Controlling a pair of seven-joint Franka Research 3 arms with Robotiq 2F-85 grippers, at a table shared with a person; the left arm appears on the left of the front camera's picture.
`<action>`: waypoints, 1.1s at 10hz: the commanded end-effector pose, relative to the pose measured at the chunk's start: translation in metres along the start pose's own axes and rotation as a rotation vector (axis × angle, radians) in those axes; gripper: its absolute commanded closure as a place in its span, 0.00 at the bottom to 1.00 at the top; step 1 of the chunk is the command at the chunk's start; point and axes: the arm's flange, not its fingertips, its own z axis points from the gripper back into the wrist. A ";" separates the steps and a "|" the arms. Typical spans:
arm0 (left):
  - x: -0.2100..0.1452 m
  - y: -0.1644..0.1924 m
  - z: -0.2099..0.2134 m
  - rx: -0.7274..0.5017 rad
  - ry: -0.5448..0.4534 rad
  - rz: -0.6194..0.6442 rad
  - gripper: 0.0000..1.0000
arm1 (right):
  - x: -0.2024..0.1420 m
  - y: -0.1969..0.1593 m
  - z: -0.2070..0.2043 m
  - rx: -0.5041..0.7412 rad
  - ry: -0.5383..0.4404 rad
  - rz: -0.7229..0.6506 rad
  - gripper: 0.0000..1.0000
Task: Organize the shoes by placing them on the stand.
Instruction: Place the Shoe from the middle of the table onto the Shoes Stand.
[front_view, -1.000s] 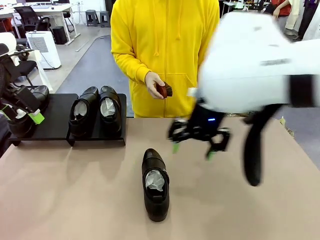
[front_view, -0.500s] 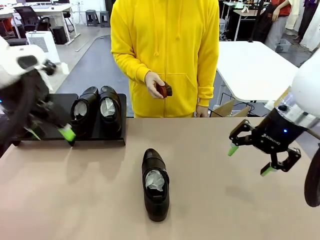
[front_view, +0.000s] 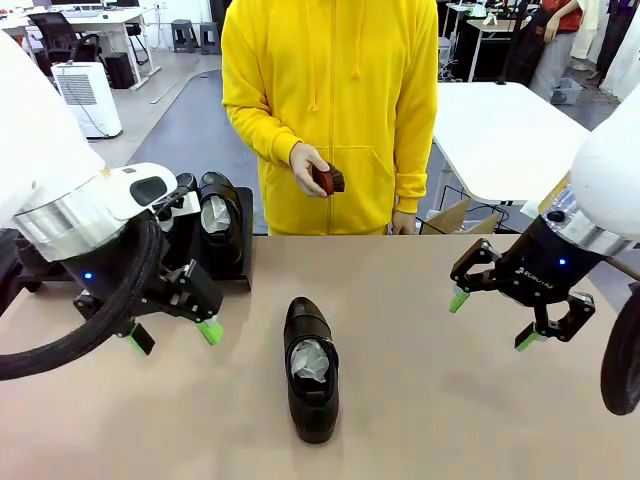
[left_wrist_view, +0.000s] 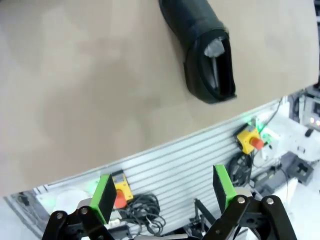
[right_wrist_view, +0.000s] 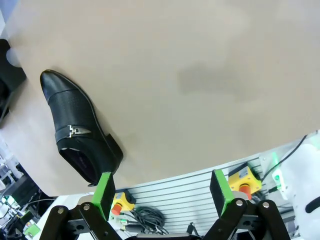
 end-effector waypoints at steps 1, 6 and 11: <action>-0.003 -0.003 0.000 -0.016 0.041 -0.011 0.00 | 0.003 -0.001 0.004 -0.001 0.000 0.014 0.00; 0.011 -0.042 -0.045 0.013 -0.080 0.158 0.00 | 0.003 -0.001 0.004 -0.001 0.000 0.014 0.00; 0.036 -0.082 -0.138 0.144 -0.115 0.232 0.00 | 0.003 -0.001 0.004 -0.001 0.000 0.014 0.00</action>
